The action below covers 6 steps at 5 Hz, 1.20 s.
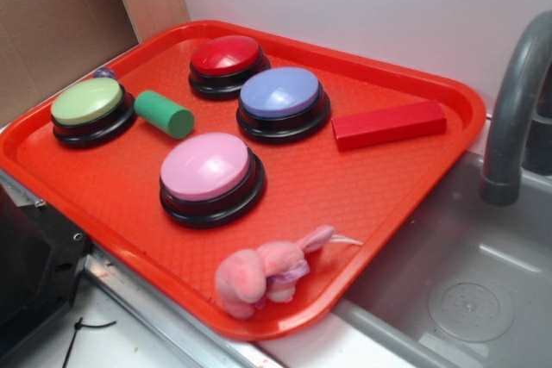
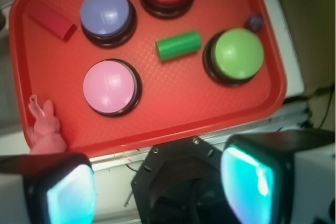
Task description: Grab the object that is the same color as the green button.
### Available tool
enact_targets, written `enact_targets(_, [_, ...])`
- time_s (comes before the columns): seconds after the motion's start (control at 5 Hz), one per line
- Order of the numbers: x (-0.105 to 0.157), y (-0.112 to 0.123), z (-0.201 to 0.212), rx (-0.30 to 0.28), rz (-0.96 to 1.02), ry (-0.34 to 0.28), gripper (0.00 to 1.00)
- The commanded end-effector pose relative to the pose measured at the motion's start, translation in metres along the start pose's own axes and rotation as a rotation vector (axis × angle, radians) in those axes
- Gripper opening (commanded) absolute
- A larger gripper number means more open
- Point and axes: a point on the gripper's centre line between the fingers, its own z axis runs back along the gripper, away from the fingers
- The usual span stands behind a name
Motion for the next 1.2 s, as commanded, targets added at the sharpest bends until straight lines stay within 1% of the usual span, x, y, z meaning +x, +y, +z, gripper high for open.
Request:
enact_targets(0.0, [0.032, 0.015, -0.037, -0.007, 0.447, -0.027, 1.00])
enact_targets(0.2, [0.048, 0.023, -0.064, 0.032, 0.680, -0.015, 1.00])
enact_targets(0.4, [0.066, 0.030, -0.092, 0.075, 0.876, -0.078, 1.00])
enact_targets(0.6, [0.077, 0.031, -0.116, 0.108, 0.988, -0.127, 1.00])
enact_targets(0.8, [0.083, 0.033, -0.142, 0.114, 1.078, -0.155, 1.00])
enact_targets(1.0, [0.086, 0.032, -0.158, 0.135, 1.083, -0.154, 1.00])
